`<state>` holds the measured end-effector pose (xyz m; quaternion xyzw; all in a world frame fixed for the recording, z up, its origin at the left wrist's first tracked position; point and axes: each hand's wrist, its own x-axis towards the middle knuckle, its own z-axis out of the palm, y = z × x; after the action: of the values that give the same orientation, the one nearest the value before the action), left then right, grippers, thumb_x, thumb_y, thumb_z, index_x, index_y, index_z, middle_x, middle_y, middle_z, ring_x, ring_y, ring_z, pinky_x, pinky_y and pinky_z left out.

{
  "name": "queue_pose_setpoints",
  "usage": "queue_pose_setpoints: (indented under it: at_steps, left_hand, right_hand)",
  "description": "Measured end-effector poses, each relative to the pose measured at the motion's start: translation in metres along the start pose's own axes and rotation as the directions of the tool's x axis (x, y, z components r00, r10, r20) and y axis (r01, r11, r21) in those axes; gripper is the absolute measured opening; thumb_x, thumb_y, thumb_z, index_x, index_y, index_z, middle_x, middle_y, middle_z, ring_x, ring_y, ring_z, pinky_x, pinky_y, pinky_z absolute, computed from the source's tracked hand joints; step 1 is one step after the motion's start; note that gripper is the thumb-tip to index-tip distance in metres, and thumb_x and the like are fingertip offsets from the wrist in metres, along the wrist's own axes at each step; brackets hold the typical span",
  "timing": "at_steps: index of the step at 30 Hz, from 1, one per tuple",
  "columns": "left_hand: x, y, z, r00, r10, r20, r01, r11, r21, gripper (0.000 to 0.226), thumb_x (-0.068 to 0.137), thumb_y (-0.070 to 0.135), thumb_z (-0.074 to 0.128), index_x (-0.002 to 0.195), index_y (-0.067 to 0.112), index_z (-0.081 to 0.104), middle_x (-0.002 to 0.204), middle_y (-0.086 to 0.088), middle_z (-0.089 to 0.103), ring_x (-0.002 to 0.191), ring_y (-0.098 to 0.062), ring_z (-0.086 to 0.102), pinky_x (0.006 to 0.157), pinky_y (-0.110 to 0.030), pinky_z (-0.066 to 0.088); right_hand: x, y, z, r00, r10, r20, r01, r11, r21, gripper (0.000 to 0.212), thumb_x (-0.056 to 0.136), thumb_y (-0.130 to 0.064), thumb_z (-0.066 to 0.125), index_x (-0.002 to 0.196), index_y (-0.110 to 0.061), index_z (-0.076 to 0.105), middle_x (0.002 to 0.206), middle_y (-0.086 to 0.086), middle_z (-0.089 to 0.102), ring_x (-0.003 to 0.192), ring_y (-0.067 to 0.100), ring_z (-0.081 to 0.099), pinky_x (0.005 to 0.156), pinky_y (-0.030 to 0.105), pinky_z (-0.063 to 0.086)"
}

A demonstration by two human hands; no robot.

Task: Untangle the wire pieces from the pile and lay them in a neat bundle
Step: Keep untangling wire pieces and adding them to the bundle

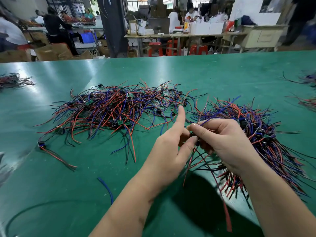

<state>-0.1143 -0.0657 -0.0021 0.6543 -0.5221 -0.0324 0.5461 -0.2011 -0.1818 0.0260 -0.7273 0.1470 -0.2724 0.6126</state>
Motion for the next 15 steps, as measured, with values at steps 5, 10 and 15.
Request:
queue_pose_setpoints:
  at_steps: [5,10,15]
  left_hand:
    - [0.001,0.004,0.006,0.986,-0.16,-0.056,0.135,0.943,-0.305,0.079,0.086,0.031,0.058,0.142,0.034,0.003,0.073,0.012,0.065,0.072,-0.006,0.061,0.072,-0.024,0.049]
    - [0.002,0.01,0.013,0.923,-0.383,0.028,0.321,0.731,-0.602,0.023,0.082,0.007,0.066,0.105,0.008,0.063,0.069,0.002,0.071,0.059,-0.007,0.065,0.057,-0.017,0.051]
    - [0.001,0.009,0.007,0.926,-0.352,0.136,0.367,0.755,-0.544,0.006,0.077,0.005,0.07,0.079,0.007,0.065,0.061,0.003,0.067,0.049,-0.008,0.061,0.051,-0.016,0.047]
  right_hand:
    - [0.003,-0.001,-0.003,0.995,0.095,0.02,-0.097,0.973,0.209,0.016,0.057,-0.03,0.076,0.064,-0.016,0.072,0.054,0.001,0.059,0.047,0.012,0.047,0.042,0.017,0.037]
    - [0.003,0.0,-0.002,0.998,0.046,-0.048,-0.035,0.98,0.196,0.012,0.058,-0.027,0.074,0.058,-0.016,0.07,0.048,-0.001,0.057,0.041,0.007,0.044,0.042,0.016,0.036]
    - [0.005,-0.001,-0.008,0.98,-0.051,-0.191,0.073,0.991,0.109,0.018,0.063,-0.029,0.074,0.061,-0.012,0.067,0.048,0.003,0.059,0.035,0.007,0.042,0.035,0.014,0.031]
